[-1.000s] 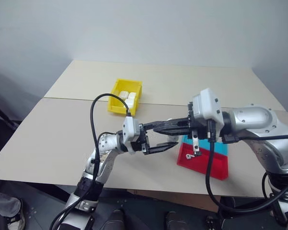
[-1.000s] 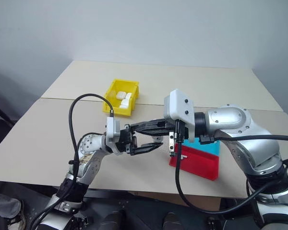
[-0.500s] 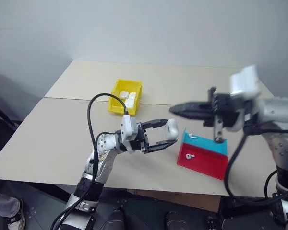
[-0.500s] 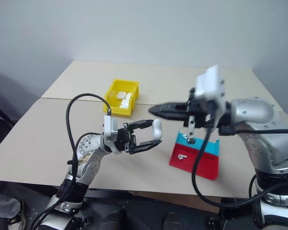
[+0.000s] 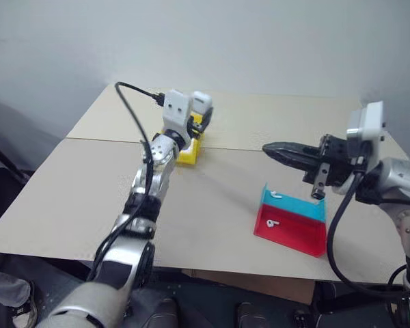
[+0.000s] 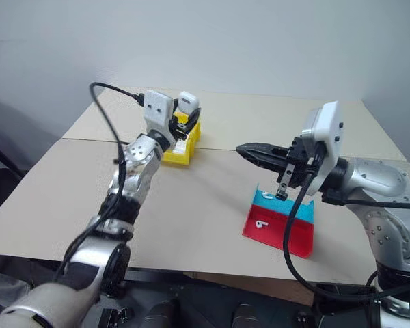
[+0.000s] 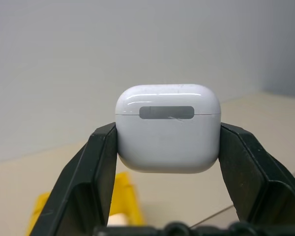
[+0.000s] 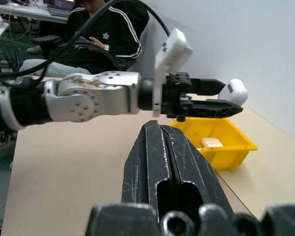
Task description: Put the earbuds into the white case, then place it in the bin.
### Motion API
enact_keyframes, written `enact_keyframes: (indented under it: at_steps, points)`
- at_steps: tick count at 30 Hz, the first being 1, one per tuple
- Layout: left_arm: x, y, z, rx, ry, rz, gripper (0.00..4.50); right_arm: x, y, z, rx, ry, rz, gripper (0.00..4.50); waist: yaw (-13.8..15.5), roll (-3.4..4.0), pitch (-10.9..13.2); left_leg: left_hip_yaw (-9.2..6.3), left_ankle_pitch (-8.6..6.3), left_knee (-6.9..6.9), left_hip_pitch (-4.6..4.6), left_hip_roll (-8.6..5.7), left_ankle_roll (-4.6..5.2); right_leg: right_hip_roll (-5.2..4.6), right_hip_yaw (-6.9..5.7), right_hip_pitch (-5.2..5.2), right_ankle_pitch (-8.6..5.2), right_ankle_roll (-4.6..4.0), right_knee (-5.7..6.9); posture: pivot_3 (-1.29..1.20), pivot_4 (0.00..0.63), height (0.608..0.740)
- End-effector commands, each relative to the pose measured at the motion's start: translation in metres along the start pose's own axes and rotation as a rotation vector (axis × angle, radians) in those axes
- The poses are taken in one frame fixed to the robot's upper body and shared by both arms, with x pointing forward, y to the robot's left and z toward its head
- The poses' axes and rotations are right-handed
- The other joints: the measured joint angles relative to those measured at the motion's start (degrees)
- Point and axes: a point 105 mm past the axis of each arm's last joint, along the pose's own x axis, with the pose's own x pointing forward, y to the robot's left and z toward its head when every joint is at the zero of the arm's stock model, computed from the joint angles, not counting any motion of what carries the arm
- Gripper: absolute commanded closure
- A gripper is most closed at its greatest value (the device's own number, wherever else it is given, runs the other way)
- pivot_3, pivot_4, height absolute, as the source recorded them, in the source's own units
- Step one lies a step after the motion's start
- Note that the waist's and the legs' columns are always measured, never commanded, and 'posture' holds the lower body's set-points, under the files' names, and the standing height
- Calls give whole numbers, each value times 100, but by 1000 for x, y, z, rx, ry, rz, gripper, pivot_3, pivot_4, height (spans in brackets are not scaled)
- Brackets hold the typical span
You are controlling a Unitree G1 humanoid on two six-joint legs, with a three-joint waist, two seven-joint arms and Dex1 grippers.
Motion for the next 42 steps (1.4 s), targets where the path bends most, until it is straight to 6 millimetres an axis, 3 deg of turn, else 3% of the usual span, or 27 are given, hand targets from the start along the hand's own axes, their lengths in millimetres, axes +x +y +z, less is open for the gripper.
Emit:
enact_keyframes:
  at_steps: [1, 7, 9, 13, 18, 20, 25, 29, 33, 42]
  points:
    - [10, 14, -7, 45, 39, 110, 1730, 1, 2, 0, -31, 22, -17, 4468, 2, 0, 0, 0, 0, -3, -1, 0, 0, 0, 0, -1, -1, 1, -1, 0, 150, 740]
    - [11, 24, -29, 59, 165, 191, 1730, -1, 0, -7, -22, 58, -48, 4468, 51, -2, 1, -1, -3, -16, -14, -3, -5, 0, -1, -13, 6, 47, -2, 0, 150, 740]
    - [11, 24, -34, 57, 189, 194, 1010, -2, 1, -10, -24, 70, -52, 4500, 68, -2, 2, -1, -16, -15, -15, -3, -26, 0, -1, -13, 6, 49, -2, 0, 150, 740]
    - [11, 19, -37, 80, 211, 167, 40, -2, 2, -14, -20, 88, -61, 4500, 90, -2, 1, -1, -25, -12, -15, -3, -42, 0, -1, -13, 7, 49, 0, 0, 150, 740]
    - [16, 17, -24, 72, 161, 172, 40, -4, 1, -19, -16, 113, -71, 4500, 90, -2, 1, -1, -24, -6, -14, -3, -50, 0, -1, -9, 11, 46, 1, 0, 150, 740]
    - [16, 15, -15, 116, 101, 119, 40, -4, 1, -22, -19, 132, -66, 4500, 90, -2, 1, -1, -23, -5, -14, -3, -51, 0, -1, -9, 12, 46, 2, 0, 150, 740]
    - [8, 4, -14, 12, 118, -108, 40, -12, -1, -27, -44, 171, -60, 4500, 76, -1, 1, 0, -23, -10, -14, -3, -52, 0, -1, -10, 12, 46, 1, 0, 150, 740]
    - [-37, -6, -2, -54, 16, -410, 40, -32, -7, -36, -72, 267, -61, 4500, -40, 2, -1, 0, -22, -21, -7, -1, -50, 0, 1, -8, 12, 40, 3, 0, 150, 740]
    - [-95, -6, -4, -27, 83, -604, 40, -65, -7, -49, -97, 391, -8, 4500, -79, 2, 0, -2, 4, -24, -5, 2, -8, 1, 0, -13, 14, 23, 11, 0, 150, 740]
    - [-184, 20, 16, -17, 217, -718, 40, -124, -4, -53, -250, 413, 54, 4500, -95, 1, -1, 7, -23, 8, 27, 10, -52, -1, 0, 21, 5, -13, 13, 0, 150, 740]
